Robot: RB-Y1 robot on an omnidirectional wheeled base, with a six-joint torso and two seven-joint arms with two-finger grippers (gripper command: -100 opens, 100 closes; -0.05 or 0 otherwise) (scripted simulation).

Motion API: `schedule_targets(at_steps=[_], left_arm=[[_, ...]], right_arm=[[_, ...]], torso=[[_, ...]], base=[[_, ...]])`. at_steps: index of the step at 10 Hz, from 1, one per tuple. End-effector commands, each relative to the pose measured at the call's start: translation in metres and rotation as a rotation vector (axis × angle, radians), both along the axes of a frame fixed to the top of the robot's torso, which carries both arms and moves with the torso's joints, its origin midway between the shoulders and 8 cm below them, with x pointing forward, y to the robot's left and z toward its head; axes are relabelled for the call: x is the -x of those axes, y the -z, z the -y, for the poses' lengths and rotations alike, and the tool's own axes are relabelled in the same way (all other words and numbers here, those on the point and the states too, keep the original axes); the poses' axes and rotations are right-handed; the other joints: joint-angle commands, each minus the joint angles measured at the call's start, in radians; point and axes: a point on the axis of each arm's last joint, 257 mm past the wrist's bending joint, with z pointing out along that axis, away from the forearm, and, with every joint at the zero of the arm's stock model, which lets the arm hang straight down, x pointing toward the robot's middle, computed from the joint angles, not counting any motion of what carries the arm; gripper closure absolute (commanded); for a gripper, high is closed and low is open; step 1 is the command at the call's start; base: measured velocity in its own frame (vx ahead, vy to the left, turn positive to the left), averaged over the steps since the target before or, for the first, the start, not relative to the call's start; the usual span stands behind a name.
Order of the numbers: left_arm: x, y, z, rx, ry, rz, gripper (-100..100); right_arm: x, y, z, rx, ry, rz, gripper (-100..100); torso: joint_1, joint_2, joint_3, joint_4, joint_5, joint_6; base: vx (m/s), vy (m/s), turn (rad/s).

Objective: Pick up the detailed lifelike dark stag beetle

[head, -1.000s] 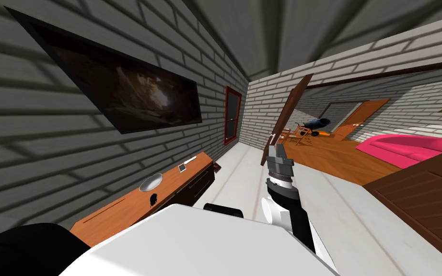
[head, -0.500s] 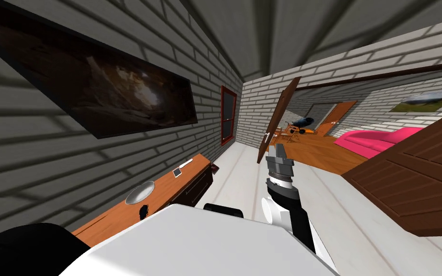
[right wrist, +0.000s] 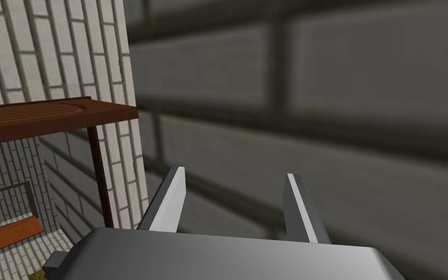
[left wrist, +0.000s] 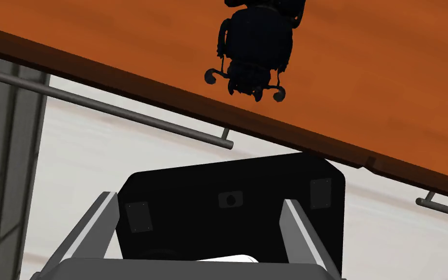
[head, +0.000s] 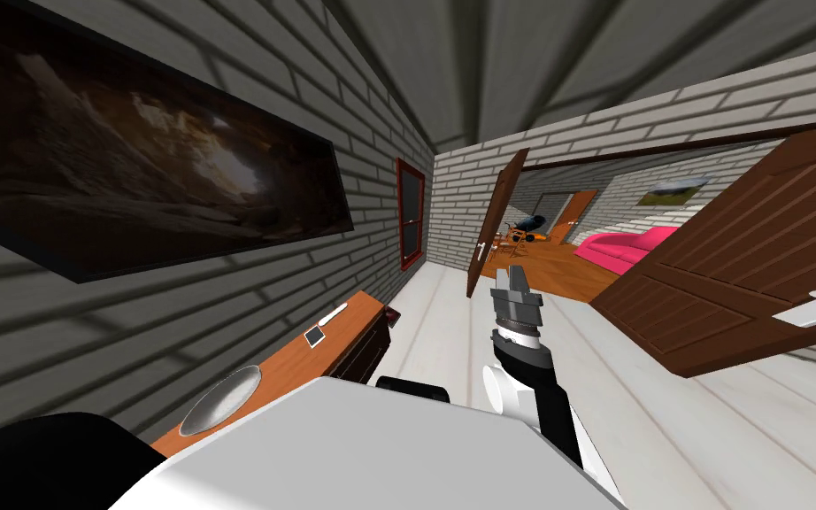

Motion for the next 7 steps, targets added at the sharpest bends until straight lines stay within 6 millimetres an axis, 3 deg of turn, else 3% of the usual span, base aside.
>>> schedule_targets(at_steps=[1,3,5,7], left_arm=[[-0.0026,-0.0055,-0.0230,-0.049,0.051,-0.013,-100],[-0.0026,-0.0055,-0.0230,-0.048,0.034,-0.010,-100],[-0.0025,-0.0065,-0.0282,-0.062,0.066,-0.018,-100],[-0.0022,-0.0066,-0.0287,-0.065,0.074,-0.020,-100]], right_arm=[[0.0000,0.0000,0.0000,0.000,0.000,0.000,0],[0.0000,0.0000,0.0000,0.000,0.000,0.000,0],[0.0000,0.0000,0.0000,0.000,0.000,0.000,0],[0.0000,0.0000,-0.0001,0.000,0.000,0.000,0]], torso=[[0.000,0.000,0.000,0.000,0.000,0.000],[0.003,0.002,0.001,0.000,0.001,0.000],[-0.009,0.004,0.002,0.001,-0.001,0.000],[-0.003,0.003,0.002,0.001,-0.001,0.000]], base=[[0.067,0.205,-0.286],[0.011,0.172,-0.072],[-0.004,0.036,-0.027],[0.015,0.113,-0.123]])
